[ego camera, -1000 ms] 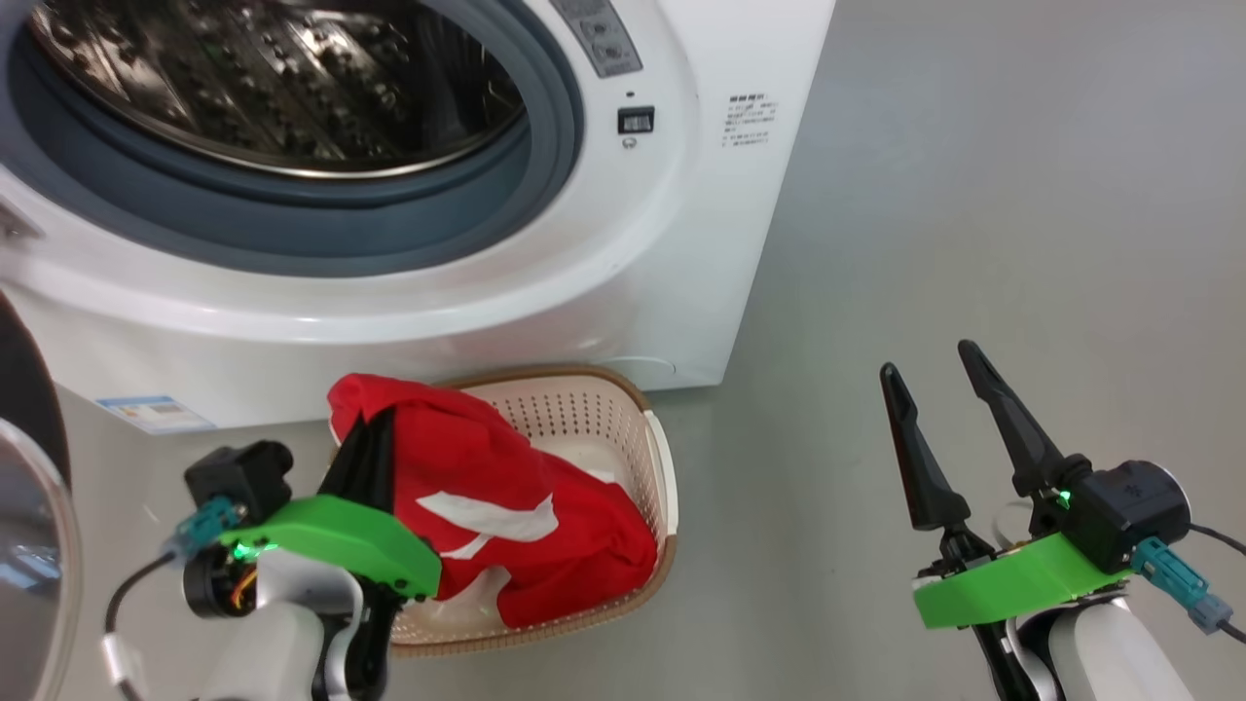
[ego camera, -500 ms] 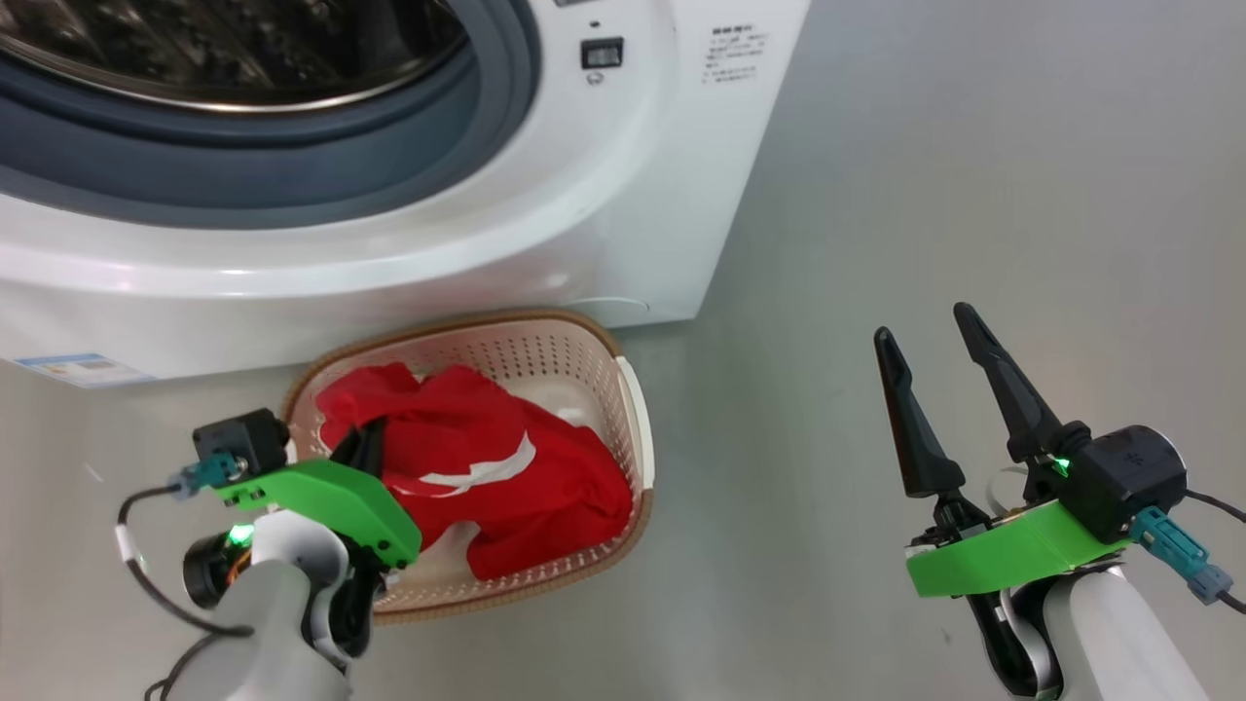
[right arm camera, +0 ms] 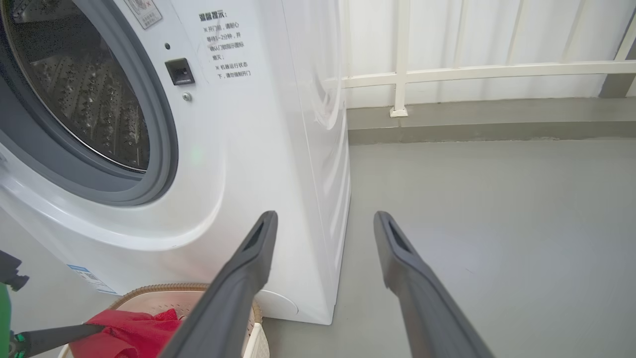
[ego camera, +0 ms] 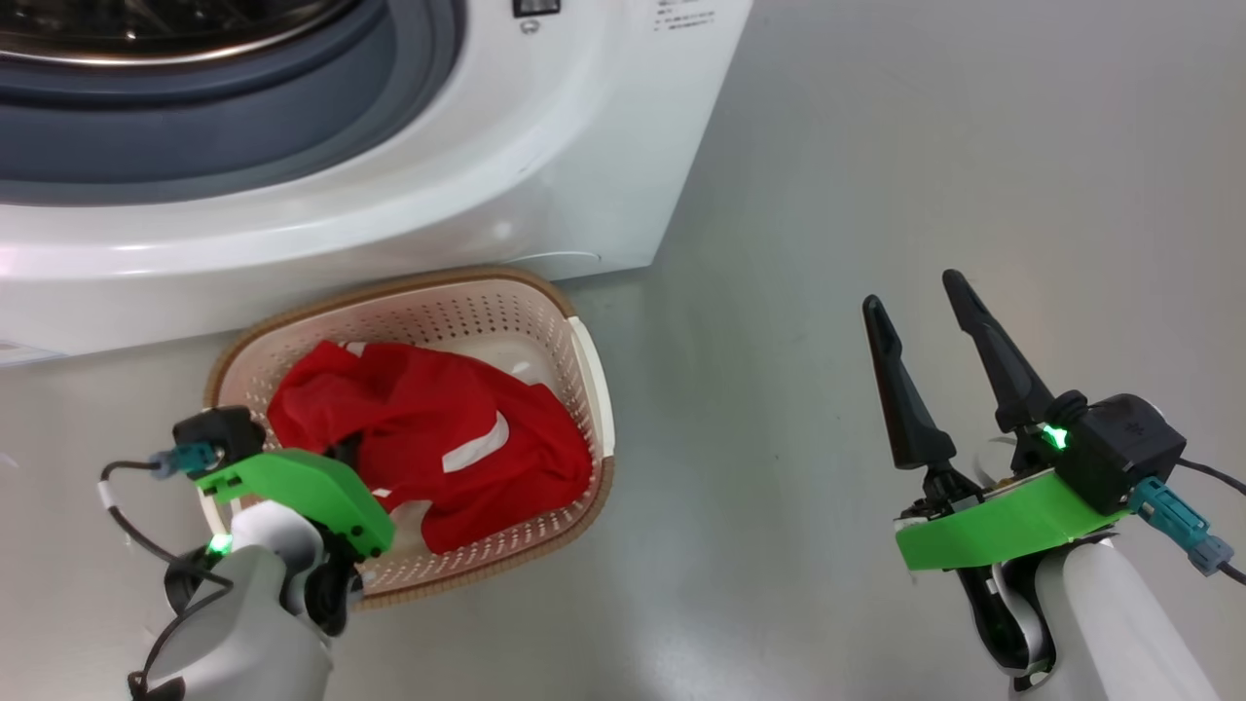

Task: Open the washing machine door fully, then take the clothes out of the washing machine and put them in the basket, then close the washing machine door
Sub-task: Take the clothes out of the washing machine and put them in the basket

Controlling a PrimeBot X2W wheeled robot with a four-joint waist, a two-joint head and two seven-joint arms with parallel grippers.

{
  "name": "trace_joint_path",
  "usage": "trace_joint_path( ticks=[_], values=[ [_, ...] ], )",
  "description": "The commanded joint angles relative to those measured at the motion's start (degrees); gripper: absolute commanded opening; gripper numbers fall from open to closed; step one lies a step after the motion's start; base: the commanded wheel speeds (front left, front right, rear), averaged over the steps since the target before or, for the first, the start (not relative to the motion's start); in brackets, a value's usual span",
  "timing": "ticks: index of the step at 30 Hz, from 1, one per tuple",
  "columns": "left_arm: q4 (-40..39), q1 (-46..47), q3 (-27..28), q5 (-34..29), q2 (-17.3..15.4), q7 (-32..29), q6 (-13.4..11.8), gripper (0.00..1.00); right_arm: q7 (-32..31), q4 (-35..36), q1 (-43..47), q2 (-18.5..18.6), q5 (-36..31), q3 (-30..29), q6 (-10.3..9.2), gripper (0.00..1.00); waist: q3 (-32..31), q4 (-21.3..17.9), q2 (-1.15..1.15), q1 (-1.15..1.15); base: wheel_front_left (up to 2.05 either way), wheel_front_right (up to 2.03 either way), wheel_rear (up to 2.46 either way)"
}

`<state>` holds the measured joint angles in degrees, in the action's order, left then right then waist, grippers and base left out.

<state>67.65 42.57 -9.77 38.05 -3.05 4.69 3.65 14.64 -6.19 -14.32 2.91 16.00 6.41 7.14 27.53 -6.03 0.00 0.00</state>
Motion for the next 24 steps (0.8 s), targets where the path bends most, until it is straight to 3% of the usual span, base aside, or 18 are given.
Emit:
trace_joint_path(
  ticks=[1,12,13,14,16,17,18,24],
  values=[
    [0.34,0.42,1.59,0.99,-1.65,0.1,0.69,0.0,0.36,1.01,-0.39,-0.03,0.56,1.6,0.35,1.0,0.72,-0.72,0.0,0.0,0.0,0.0,0.0],
    [4.95,1.6,1.38,3.13,-1.29,-1.96,3.07,0.0,0.36,0.26,-1.24,-0.03,1.08,2.16,0.35,1.0,2.83,-2.17,0.0,0.0,0.0,0.0,0.0],
    [5.09,1.76,1.15,2.99,-1.28,-1.83,3.11,0.13,0.36,0.25,-1.29,-0.03,1.07,2.23,0.35,1.0,2.93,-2.2,0.0,0.0,0.0,0.0,0.0],
    [5.19,1.9,1.02,2.91,-1.28,-1.41,3.13,0.38,0.36,0.21,-1.36,-0.03,1.06,2.28,0.35,1.0,2.99,-2.21,0.0,0.0,0.0,0.0,0.0],
    [5.39,2.07,0.61,2.68,-1.27,-1.06,3.2,0.48,0.36,0.06,-1.44,-0.03,1.06,2.29,0.35,1.0,2.9,-2.14,0.0,0.0,0.0,0.0,0.0],
    [5.46,2.11,0.55,2.76,-1.24,-0.91,3.25,0.67,0.36,-0.05,-1.44,-0.03,1.05,2.26,0.35,1.0,2.76,-2.07,0.0,0.0,0.0,0.0,0.0],
    [5.53,2.07,0.54,2.91,-1.19,-0.81,3.31,1.0,0.36,-0.18,-1.42,-0.03,1.05,2.2,0.35,1.0,2.46,-1.97,0.0,0.0,0.0,0.0,0.0],
    [5.82,0.95,-0.27,2.51,-1.18,1.75,3.42,1.0,0.36,-0.71,-1.28,-0.03,1.73,2.41,0.35,1.0,-0.35,-1.22,0.0,0.0,0.0,0.0,0.0]
  ],
)
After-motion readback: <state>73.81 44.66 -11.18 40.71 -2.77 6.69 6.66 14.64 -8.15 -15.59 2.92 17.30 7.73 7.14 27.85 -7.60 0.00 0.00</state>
